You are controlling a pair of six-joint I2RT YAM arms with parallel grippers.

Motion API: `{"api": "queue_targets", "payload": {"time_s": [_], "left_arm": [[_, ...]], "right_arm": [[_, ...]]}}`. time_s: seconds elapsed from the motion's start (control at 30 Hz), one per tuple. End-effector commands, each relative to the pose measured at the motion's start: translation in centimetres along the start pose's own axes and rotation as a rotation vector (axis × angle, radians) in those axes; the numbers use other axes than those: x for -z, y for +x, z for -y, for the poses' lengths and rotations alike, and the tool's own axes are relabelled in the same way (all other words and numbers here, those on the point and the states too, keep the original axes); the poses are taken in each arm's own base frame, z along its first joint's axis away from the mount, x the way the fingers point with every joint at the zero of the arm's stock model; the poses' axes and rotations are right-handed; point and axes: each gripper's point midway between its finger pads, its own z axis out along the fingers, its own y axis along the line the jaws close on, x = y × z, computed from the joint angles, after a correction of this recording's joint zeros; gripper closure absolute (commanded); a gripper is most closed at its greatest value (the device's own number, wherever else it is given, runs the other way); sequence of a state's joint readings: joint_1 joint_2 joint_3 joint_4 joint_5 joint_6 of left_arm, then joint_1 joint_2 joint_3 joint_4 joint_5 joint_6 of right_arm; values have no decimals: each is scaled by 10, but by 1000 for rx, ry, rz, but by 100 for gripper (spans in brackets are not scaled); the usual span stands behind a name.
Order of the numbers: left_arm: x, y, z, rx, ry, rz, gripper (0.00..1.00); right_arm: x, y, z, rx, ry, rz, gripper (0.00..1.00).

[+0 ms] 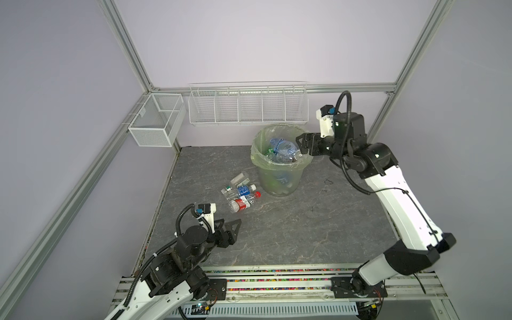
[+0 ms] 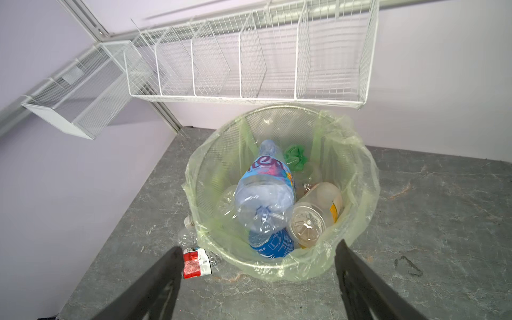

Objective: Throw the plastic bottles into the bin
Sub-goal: 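Open the right gripper to drop the bottle into the bin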

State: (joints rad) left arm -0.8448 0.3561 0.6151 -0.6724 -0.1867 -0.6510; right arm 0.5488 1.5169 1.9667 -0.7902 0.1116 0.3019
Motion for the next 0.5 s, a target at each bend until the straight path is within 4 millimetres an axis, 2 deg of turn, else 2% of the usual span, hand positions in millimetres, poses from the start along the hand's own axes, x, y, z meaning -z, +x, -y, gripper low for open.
{"api": "queue_targets", "payload": {"time_s": [0.0,0.23,0.47], "left_arm": [[5,-7,1,4,-13,13,18],[3,-11,2,-4,-35,7,18],[-9,-19,4,-34,-86,-8,14]], "right_arm": [[-1,8,4,14,6,11,12],[24,31,11,-1,-4,13,12],[38,68,20,-14,-9,-30,12]]}}
